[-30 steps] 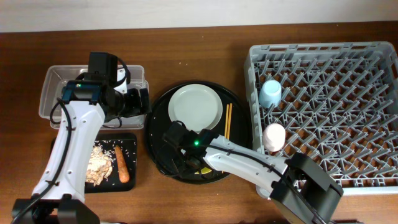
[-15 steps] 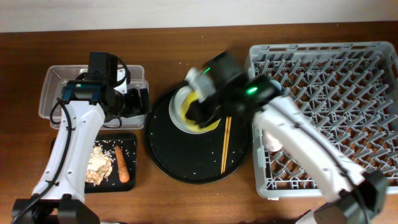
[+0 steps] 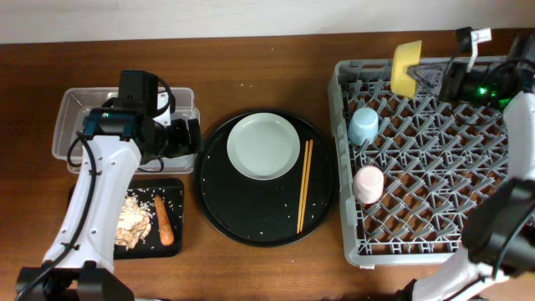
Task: Sort waste into correct bins and load items into the dishwasher rack
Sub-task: 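Carry the yellow bowl to the rack's back right and release it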
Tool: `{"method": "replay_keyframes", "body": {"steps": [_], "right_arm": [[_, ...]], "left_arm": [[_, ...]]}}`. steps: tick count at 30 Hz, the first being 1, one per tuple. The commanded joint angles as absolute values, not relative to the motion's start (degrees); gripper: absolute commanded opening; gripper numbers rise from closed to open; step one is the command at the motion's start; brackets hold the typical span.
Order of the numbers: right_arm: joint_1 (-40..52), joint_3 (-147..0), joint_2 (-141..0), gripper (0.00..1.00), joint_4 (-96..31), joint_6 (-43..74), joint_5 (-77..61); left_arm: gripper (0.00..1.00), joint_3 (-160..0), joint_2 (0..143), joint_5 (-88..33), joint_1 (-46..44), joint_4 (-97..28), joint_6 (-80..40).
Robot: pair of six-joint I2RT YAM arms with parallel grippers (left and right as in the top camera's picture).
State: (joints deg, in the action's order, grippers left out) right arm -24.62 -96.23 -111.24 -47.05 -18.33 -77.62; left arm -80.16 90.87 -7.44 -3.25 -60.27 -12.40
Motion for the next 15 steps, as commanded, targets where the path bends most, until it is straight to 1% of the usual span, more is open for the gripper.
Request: {"method": "replay_keyframes", "body": {"steps": [1,4,8,10,12,15], "right_arm": [[-26.0,-96.9,-117.7,0.04,-43.6,-18.3,-88.9],[-25.9,-96.9,-121.7,0.04,-42.5,-18.4,-88.9],[-26.0,-96.7,-122.4,0.04,-42.7,-18.4,-88.9],[-26.0,-96.7,-122.4,0.04,-44.1,-18.4,-85.4],[-26.0,-96.6,-122.4,0.04,-46.4,-18.4,-78.8],[-26.0,-96.6,-122.4,0.04,-46.3,-18.4,-77.8]], "left_arm": [[0.99,-80.3,90.9,-7.2,-3.3,-60.3,-11.9],[0.99,-80.3,90.9,-7.2,-3.3,-60.3,-11.9],[0.99,-80.3,90.9,-7.2,-3.3,-60.3,-11.9],[0.99,-80.3,90.9,-7.2,-3.3,-60.3,-11.9],[0.99,-80.3,90.9,-7.2,-3.3,-60.3,-11.9],[0.99,-80.3,90.9,-7.2,-3.3,-60.3,-11.9]]}}
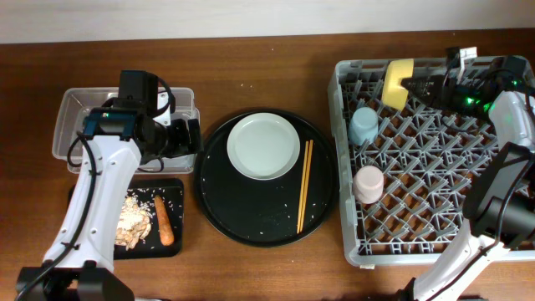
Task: Sort waste into correct bins and load items into the dishwasher rack
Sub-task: 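Carry the yellow bowl to the rack's back right and release it, then grasp the white plate's rim with the right gripper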
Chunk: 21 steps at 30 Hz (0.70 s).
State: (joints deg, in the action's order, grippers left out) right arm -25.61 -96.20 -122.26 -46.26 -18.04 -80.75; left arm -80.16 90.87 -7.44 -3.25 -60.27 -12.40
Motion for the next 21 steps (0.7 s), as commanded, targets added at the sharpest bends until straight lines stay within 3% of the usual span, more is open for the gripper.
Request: {"method": "replay_keyframes", "body": {"steps": [1,5,11,14,15,21], "right_arm": [[-26.0,-96.6,-122.4,0.04,-46.2,-18.4,-76.4],[-26.2,-96.7,-122.4,0.04,-46.5,-18.2,-73.3],[-34.7,-96.7,-122.3,0.04,-48.8,-5.4,-73.2],[-38.1,-96.7,-122.3,0.22,-53.4,-4.0,-71.7],[-39.2,-96.7,-122.3,0.36,-55.8,-4.0,-68.4],[-39.7,-96.7,-121.1,0.50,-64.5,-4.2,-61.5]], "left_arm": [[0.99,-80.3,90.9,-7.2,-3.3,-60.3,-11.9],[0.99,-80.3,90.9,-7.2,-3.3,-60.3,-11.9],[0.99,-80.3,90.9,-7.2,-3.3,-60.3,-11.9],[0.99,-80.3,90.9,-7.2,-3.3,-60.3,-11.9],[0.99,-80.3,90.9,-7.2,-3.3,-60.3,-11.9],[0.99,-80.3,90.9,-7.2,-3.3,-60.3,-11.9]]}}
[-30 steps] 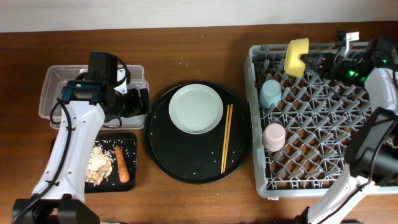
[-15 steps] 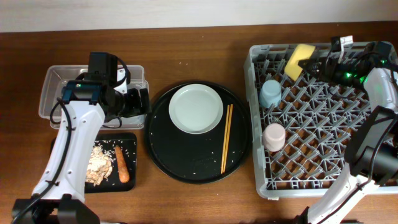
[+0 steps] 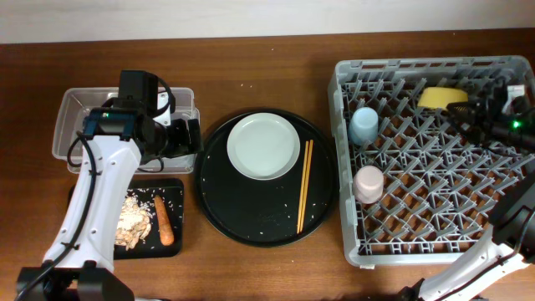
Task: Sort waste into correct bins and load items into the dishwasher rack
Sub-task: 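Grasp the white plate's rim with the right gripper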
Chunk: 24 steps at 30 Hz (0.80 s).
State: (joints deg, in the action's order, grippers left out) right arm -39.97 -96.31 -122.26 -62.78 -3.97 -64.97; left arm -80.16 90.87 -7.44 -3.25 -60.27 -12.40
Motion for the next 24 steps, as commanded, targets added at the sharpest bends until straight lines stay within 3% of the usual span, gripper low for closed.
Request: {"method": "replay_keyframes", "body": {"steps": [1,6,9,13,18,19,20,21,24], "right_arm": [[-39.7,-96.7,-119.7,0.50,-64.6,-4.2,-59.4],[-38.0,-96.7,-104.0,0.50,-65.8,1.0,-36.3],[-31.5,-96.7,-94.7,0.52,-62.9,1.6,-21.4],[-15.9,-96.7,-92.4,0.50,-66.0,0.5,-11.6],[3.4,-96.6,-92.7,0.51,-76.3,5.2,-11.8],[6.5,-96.6,-92.7,0.60,-76.3,8.8,-12.1],[8.8,-96.5,-92.9,0.87,-76.1,10.9,-12.2],[13.0,-96.5,-93.6,0.98,-74.9,12.6,-12.4],[18.9,-96.5,-95.7,0.98,-73.2,13.0,-12.4]], "left_arm": [[0.99,-80.3,90.9,-7.2,-3.3,-60.3,-11.9],[0.99,-80.3,90.9,-7.2,-3.3,-60.3,-11.9],[0.99,-80.3,90.9,-7.2,-3.3,-60.3,-11.9],[0.99,-80.3,90.9,-7.2,-3.3,-60.3,-11.9],[0.99,-80.3,90.9,-7.2,-3.3,-60.3,-11.9],[0.99,-80.3,90.9,-7.2,-3.3,-60.3,-11.9],[0.99,-80.3,90.9,-7.2,-3.3,-60.3,-11.9],[0.99,-80.3,90.9,-7.2,-3.3,-60.3,-11.9],[0.99,-80.3,90.9,-7.2,-3.3,-60.3,-11.9]]}}
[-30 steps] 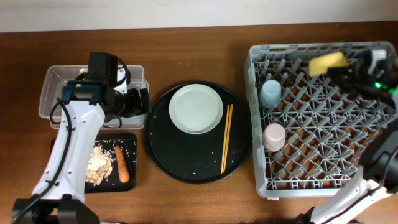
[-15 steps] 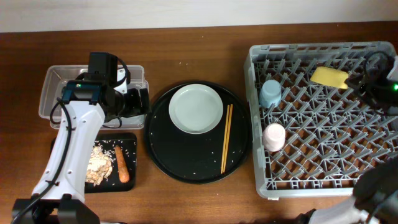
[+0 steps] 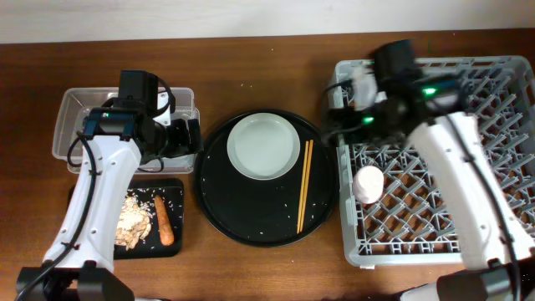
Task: Sort waste into correct bins and load items into the dishwasher rack
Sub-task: 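Grasp the white plate's rim with the right gripper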
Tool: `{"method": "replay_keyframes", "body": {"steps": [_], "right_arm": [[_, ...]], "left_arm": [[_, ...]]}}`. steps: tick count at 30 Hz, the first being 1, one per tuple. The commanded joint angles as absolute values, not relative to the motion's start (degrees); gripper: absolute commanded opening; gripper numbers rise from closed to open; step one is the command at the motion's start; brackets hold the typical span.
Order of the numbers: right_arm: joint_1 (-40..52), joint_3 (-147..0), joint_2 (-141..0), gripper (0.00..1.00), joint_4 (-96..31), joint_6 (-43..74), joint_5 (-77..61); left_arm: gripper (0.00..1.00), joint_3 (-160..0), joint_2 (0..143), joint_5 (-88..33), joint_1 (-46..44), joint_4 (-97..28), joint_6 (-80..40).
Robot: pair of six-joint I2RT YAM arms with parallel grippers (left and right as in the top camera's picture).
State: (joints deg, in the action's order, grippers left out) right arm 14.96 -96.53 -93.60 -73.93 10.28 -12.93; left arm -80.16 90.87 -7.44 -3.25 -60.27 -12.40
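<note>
My right arm stretches over the grey dishwasher rack (image 3: 435,209), and its gripper (image 3: 336,125) is at the rack's left edge next to the black round tray (image 3: 251,226). I cannot make out how its jaws stand. A pink cup (image 3: 367,184) stands in the rack just below it. The blue cup and the yellow item do not show. On the tray lie a pale green plate (image 3: 264,147) and a pair of chopsticks (image 3: 304,186). My left gripper (image 3: 191,134) hovers at the right end of the clear bin (image 3: 75,109); whether it is open or shut is unclear.
A black rectangular tray (image 3: 171,191) at the front left holds food scraps (image 3: 134,219) and an orange stick-shaped piece (image 3: 165,219). Small crumbs dot the round tray. The rack fills the right side of the table.
My right arm was at the rack's back right with the yellow item at its tip. Now it reaches over the rack's left edge, where the blue cup stood. Both items are out of sight.
My right gripper held the yellow item upright above the rack's back edge, then lower over the back row. Then the item lay flat in the rack's back right by the gripper. Now the right arm is over the rack's left side. The left arm stayed still.
</note>
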Motion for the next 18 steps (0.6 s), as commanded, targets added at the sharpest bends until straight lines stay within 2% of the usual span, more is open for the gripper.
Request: {"method": "replay_keyframes", "body": {"steps": [1,2,4,6,7,9,11,15,18], "right_arm": [[20.9,-96.5,-97.4,0.98,-72.5,13.0,-12.4],[22.3,-96.5,-99.5,0.96,-71.6,13.0,-12.4],[24.4,-96.5,-104.6,0.80,-69.1,14.5,-12.4],[25.3,-96.5,-109.3,0.70,-65.6,14.5,-12.3],[25.5,-96.5,-113.2,0.60,-62.3,14.5,-11.4],[25.5,-96.6,-117.5,0.56,-58.0,14.5,-9.2],[25.5,-96.5,-120.4,0.47,-54.5,14.5,-6.3],[25.5,-96.5,-123.4,0.44,-51.6,14.5,1.6],[25.5,-96.5,-123.4,0.36,-51.5,14.5,2.2]], "left_arm": [[0.99,-80.3,90.9,-7.2,-3.3,-60.3,-11.9],[0.99,-80.3,90.9,-7.2,-3.3,-60.3,-11.9],[0.99,-80.3,90.9,-7.2,-3.3,-60.3,-11.9],[0.99,-80.3,90.9,-7.2,-3.3,-60.3,-11.9],[0.99,-80.3,90.9,-7.2,-3.3,-60.3,-11.9],[0.99,-80.3,90.9,-7.2,-3.3,-60.3,-11.9],[0.99,-80.3,90.9,-7.2,-3.3,-60.3,-11.9],[0.99,-80.3,90.9,-7.2,-3.3,-60.3,-11.9],[0.99,-80.3,90.9,-7.2,-3.3,-60.3,-11.9]]}}
